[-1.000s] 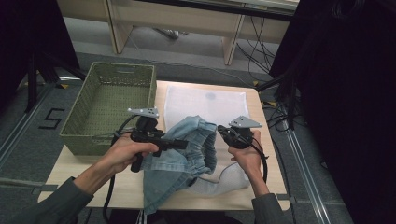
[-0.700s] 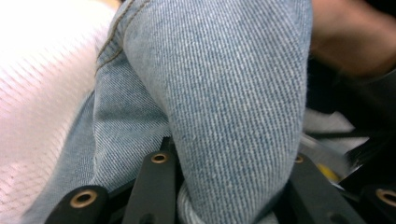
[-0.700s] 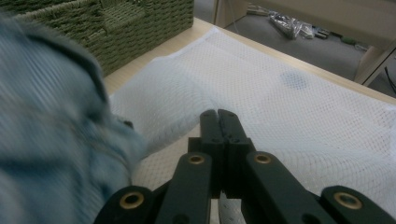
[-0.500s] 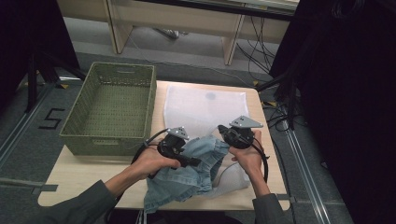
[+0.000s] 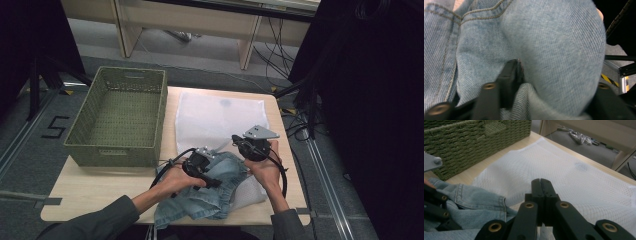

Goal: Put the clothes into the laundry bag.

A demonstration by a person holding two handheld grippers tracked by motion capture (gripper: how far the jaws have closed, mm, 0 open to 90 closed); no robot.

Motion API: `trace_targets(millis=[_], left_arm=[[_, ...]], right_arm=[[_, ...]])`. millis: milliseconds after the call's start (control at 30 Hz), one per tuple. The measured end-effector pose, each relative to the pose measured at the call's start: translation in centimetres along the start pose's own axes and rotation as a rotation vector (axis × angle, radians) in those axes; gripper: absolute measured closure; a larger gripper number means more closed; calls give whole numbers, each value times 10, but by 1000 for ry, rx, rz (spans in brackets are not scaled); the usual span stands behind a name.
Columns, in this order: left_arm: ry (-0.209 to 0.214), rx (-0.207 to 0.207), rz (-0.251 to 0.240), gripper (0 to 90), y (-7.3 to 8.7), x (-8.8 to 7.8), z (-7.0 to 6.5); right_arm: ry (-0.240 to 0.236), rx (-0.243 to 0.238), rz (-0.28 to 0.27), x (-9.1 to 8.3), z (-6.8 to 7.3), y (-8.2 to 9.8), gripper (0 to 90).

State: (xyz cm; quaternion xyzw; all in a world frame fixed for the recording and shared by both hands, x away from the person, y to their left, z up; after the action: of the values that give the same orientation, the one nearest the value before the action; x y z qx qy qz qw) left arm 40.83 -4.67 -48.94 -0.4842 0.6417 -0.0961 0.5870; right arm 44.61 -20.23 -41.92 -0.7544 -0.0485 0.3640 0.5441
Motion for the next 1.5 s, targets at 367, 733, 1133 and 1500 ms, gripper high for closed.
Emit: trace_targets(millis=[367,733,1133,1500], left_arm=[[-78,45,-15,616,-3,15,0],[3,-48,-100,245,-23,-36,24],[100,-40,-105,156,-33,-63,28],[-100,-68,42,224,-24,-43,77]], right_arm=[[-34,-40,43,-9,18,7,900],[-44,-12,64,-8,19,12,900],[-37,-28,39,-6,14,11,900],[-25,-8,41,-7,16,10,900]])
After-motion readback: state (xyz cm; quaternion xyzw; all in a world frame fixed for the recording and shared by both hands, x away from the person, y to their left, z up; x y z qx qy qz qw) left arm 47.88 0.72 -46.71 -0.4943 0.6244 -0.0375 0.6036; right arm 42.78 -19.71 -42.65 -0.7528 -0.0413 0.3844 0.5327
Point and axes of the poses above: each handheld gripper's, and its own axes: x roughly forward along the jaws, y roughly out of its underside, z roughly to its left, the point moved 4 cm from there along x, roughly forward along the jaws
